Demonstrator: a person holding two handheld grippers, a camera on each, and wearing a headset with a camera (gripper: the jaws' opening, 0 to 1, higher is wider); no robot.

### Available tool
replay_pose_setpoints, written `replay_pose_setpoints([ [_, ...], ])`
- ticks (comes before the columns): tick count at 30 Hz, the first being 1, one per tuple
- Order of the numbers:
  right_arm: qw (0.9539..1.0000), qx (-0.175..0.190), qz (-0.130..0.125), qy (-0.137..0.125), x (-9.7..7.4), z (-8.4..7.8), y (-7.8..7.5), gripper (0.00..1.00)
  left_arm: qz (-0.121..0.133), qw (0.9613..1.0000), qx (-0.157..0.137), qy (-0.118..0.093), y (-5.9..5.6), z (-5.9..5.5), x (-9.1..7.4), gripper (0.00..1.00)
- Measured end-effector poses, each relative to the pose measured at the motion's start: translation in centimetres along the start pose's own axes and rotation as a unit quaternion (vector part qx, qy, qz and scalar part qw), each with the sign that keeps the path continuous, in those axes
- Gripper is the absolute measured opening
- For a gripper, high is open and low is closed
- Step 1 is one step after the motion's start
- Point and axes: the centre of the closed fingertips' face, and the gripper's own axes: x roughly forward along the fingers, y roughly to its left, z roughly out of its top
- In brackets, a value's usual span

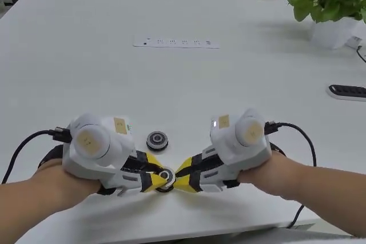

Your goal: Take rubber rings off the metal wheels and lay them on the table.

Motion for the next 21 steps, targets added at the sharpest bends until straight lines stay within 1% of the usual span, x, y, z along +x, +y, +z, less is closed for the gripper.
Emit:
replay_pose_setpoints([
  [1, 1.0, 0.001, 0.0, 0.0, -0.01, -0.03, -0.04, 0.06, 0.0, 1.0, 0.0, 0.0, -0.01, 0.0, 0.0, 0.14],
  [2, 1.0, -0.005, -0.008, 0.002, -0.06, -0.13, -0.38, 0.03, 0.0, 1.0, -0.001, 0.0, -0.02, 0.0, 0.0, 0.14],
  [3, 1.0, 0.008, -0.002, 0.0, 0.0, -0.13, -0.3, 0.02, 0.0, 1.0, -0.001, 0.0, -0.03, 0.0, 0.0, 0.14],
  [7, 1.0, 0.008, -0.003, -0.001, -0.01, -0.09, -0.32, 0.01, 0.001, 1.0, -0.002, -0.001, -0.04, 0.0, -0.02, 0.14],
  [10, 0.9999, 0.016, -0.003, -0.002, -0.07, -0.12, -0.42, 0.0, 0.0, 1.0, -0.001, -0.001, -0.05, 0.02, -0.03, 0.14],
  [12, 0.9994, 0.033, -0.001, -0.005, -0.16, -0.15, -0.51, 0.0, -0.001, 1.0, 0.0, 0.001, -0.04, 0.02, -0.03, 0.14],
  [15, 0.9976, 0.068, 0.003, -0.012, -0.26, -0.15, -0.63, 0.0, -0.001, 1.0, 0.0, 0.001, -0.03, 0.0, -0.03, 0.14],
  [21, 0.9963, 0.084, 0.005, -0.018, -0.39, -0.1, -0.6, 0.0, 0.0, 1.0, -0.001, 0.001, 0.0, 0.0, -0.04, 0.14],
])
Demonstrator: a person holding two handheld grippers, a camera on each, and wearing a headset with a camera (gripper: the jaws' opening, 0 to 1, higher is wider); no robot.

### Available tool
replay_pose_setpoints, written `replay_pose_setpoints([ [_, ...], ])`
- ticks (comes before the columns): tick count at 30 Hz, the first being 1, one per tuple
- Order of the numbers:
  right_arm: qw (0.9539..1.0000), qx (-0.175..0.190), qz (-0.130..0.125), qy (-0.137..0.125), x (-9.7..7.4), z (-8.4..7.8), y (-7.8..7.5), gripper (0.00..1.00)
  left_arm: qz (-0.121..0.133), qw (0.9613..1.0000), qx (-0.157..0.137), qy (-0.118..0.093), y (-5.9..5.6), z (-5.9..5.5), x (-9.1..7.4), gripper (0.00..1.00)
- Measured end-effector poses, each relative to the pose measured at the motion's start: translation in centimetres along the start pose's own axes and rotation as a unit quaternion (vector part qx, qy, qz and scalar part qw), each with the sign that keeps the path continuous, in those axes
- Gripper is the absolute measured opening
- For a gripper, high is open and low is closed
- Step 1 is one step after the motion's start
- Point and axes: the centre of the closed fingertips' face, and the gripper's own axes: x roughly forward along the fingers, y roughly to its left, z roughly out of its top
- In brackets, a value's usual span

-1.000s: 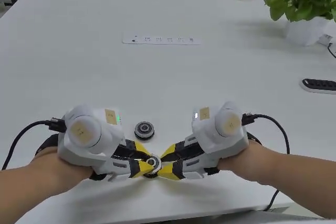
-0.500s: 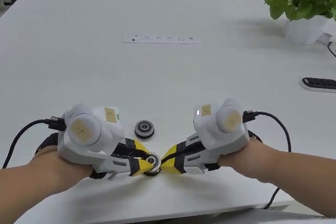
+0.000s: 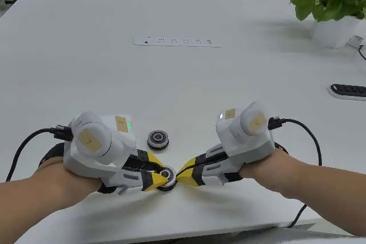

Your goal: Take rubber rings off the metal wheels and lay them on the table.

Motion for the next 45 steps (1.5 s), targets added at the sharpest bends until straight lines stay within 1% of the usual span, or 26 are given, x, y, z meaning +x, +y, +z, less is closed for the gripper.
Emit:
replay_pose_setpoints([
  [3, 0.9998, 0.016, 0.004, -0.008, -0.2, 0.2, 0.0, 0.0, 0.001, 1.0, 0.001, 0.001, 0.0, 0.0, 0.0, 0.14],
  [8, 0.9994, 0.033, 0.005, -0.012, -0.2, 0.2, -0.1, 0.0, 0.002, 1.0, 0.001, 0.001, 0.0, 0.0, 0.0, 0.13],
  [9, 0.9992, 0.038, 0.006, -0.013, -0.2, 0.2, -0.1, 0.0, 0.002, 1.0, 0.001, 0.002, 0.0, 0.0, 0.0, 0.13],
  [10, 0.9985, 0.051, 0.007, -0.017, -0.2, 0.2, -0.2, 0.0, 0.003, 1.0, 0.0, 0.002, 0.0, 0.0, 0.0, 0.13],
  [12, 0.996, 0.084, 0.008, -0.029, -0.3, 0.3, -0.3, 0.0, 0.004, 1.0, -0.001, 0.002, 0.0, 0.0, 0.0, 0.13],
  [15, 0.9929, 0.11, 0.01, -0.044, -0.5, 0.6, -0.6, 0.0, 0.008, 1.0, -0.003, 0.002, 0.0, 0.1, 0.0, 0.13],
  [16, 0.9893, 0.129, 0.015, -0.066, -0.6, 1.3, -0.6, 0.0, 0.01, 0.9999, -0.003, 0.003, 0.0, 0.1, 0.0, 0.13],
  [17, 0.9873, 0.141, 0.018, -0.07, -0.7, 1.5, -0.6, 0.0, 0.011, 0.9999, -0.004, 0.003, 0.1, 0.1, 0.1, 0.13],
  [18, 0.9903, 0.126, 0.013, -0.058, -0.7, 1.1, -0.7, 0.0, 0.014, 0.9999, -0.004, 0.004, 0.1, 0.1, 0.1, 0.13],
  [26, 0.9887, 0.133, 0.02, -0.065, -0.6, 1.4, -0.2, 0.0, 0.017, 0.9998, -0.007, 0.006, 0.1, 0.1, 0.1, 0.13],
  [29, 0.9891, 0.131, 0.022, -0.063, -0.5, 1.6, 0.0, 0.0, 0.017, 0.9998, -0.008, 0.006, 0.1, 0.1, 0.1, 0.13],
  [31, 0.9903, 0.122, 0.023, -0.062, -0.5, 1.7, 0.1, 0.0, 0.018, 0.9998, -0.007, 0.007, 0.1, 0.1, 0.1, 0.13],
  [38, 0.9904, 0.12, 0.029, -0.062, -0.2, 1.9, 0.5, 0.0, 0.018, 0.9998, -0.01, 0.007, 0.1, 0.1, 0.1, 0.13],
  [45, 0.99, 0.122, 0.032, -0.064, -0.3, 1.9, 0.6, 0.0, 0.017, 0.9998, -0.009, 0.009, 0.1, 0.1, 0.2, 0.13],
])
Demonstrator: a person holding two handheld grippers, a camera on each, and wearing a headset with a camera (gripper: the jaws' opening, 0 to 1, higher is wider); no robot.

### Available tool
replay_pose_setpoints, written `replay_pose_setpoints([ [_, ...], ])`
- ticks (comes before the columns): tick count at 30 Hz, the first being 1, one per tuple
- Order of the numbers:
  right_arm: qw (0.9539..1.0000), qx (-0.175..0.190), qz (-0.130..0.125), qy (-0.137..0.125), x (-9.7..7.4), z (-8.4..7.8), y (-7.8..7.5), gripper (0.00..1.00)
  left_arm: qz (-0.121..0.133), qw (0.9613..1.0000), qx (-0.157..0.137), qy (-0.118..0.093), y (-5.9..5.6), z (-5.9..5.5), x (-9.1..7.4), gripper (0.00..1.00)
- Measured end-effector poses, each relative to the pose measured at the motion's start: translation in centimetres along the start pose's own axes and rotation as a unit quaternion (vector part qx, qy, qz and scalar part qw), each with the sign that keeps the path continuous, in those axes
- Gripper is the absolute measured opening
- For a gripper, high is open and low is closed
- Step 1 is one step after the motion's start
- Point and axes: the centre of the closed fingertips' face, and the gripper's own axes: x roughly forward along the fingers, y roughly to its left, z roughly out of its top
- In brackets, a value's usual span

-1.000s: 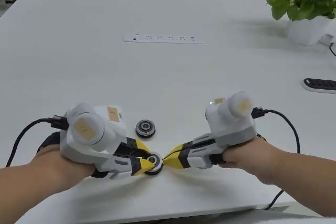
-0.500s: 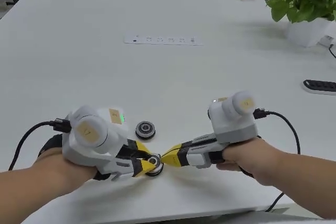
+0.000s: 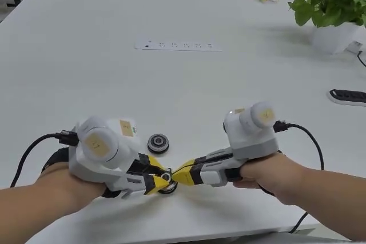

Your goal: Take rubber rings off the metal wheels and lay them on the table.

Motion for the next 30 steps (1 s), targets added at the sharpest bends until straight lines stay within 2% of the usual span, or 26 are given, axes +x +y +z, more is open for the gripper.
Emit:
replay_pose_setpoints([
  [12, 0.9999, -0.002, 0.014, -0.004, 0.0, 0.1, 0.5, 0.0, -0.002, 1.0, 0.001, 0.0, -0.1, 0.0, 0.0, 0.13],
  [16, 0.9993, 0.008, 0.034, -0.016, 0.2, 0.7, 1.4, 0.0, -0.003, 1.0, 0.001, 0.0, -0.1, 0.0, 0.0, 0.13],
  [18, 0.9993, -0.008, 0.036, -0.009, 0.3, 0.8, 1.6, 0.0, -0.003, 1.0, 0.001, 0.0, 0.0, 0.0, 0.0, 0.13],
  [19, 0.9991, 0.0, 0.041, -0.011, 0.4, 0.8, 1.8, 0.0, -0.003, 1.0, 0.0, 0.0, 0.0, 0.0, 0.0, 0.13],
  [25, 0.9997, -0.001, 0.023, -0.004, 0.0, 0.0, 0.6, 0.0, -0.004, 1.0, 0.005, -0.003, -0.1, 0.0, 0.0, 0.13],
  [30, 0.9999, 0.002, 0.013, -0.006, -0.2, -0.1, 0.1, 0.0, -0.006, 0.9999, 0.006, -0.013, 0.0, 0.0, 0.0, 0.13],
])
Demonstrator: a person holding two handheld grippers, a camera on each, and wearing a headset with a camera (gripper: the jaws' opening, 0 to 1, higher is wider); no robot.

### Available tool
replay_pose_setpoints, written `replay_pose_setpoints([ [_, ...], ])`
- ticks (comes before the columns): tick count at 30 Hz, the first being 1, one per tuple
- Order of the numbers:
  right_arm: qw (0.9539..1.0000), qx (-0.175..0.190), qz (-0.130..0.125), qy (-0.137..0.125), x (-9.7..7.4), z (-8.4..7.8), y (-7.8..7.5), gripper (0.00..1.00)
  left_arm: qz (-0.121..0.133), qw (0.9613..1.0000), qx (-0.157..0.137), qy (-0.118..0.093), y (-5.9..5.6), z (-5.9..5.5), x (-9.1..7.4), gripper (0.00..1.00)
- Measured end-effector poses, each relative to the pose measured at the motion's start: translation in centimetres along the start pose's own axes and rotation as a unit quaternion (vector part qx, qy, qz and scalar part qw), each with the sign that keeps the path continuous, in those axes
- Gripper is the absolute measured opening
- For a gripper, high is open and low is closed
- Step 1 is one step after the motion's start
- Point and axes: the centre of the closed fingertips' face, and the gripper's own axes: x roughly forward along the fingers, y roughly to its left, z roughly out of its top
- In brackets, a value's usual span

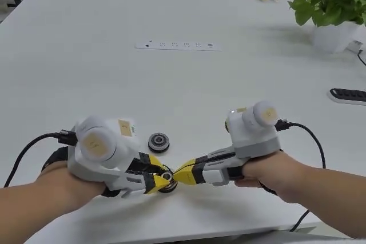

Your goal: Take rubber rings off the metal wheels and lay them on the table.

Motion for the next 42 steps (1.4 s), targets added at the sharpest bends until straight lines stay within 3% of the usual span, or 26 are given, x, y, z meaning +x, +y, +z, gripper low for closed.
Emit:
replay_pose_setpoints([
  [4, 1.0, -0.002, -0.003, 0.0, 0.0, 0.0, -0.1, 0.0, -0.006, 0.9999, -0.014, -0.007, 0.0, 0.1, 0.0, 0.14],
  [11, 1.0, -0.002, -0.006, 0.0, -0.1, 0.0, -0.3, 0.0, -0.01, 0.9999, -0.007, -0.008, -0.1, 0.2, 0.0, 0.16],
  [14, 1.0, -0.002, -0.006, 0.0, -0.2, 0.0, -0.3, 0.0, -0.016, 0.9997, 0.009, -0.014, -0.5, 0.7, -0.3, 0.19],
  [22, 1.0, 0.001, -0.004, -0.004, -0.3, 0.2, -0.2, 0.0, -0.022, 0.9994, 0.003, -0.028, -0.6, 1.5, -0.9, 0.23],
  [26, 1.0, 0.0, -0.004, -0.003, -0.3, 0.1, -0.2, 0.0, -0.019, 0.9993, 0.013, -0.03, -0.7, 1.6, -1.5, 0.29],
  [30, 1.0, 0.0, -0.003, -0.003, -0.4, 0.2, -0.1, 0.0, -0.018, 0.9991, 0.003, -0.039, -0.6, 2.0, -2.2, 0.32],
  [34, 1.0, 0.001, 0.0, -0.006, -0.4, 0.4, 0.0, 0.0, -0.009, 0.999, 0.002, -0.043, -0.4, 2.2, -2.9, 0.42],
  [42, 0.9999, -0.002, 0.006, -0.009, -0.5, 0.9, 0.5, 0.0, -0.007, 0.9985, -0.005, -0.055, -0.5, 2.5, -4.5, 0.48],
])
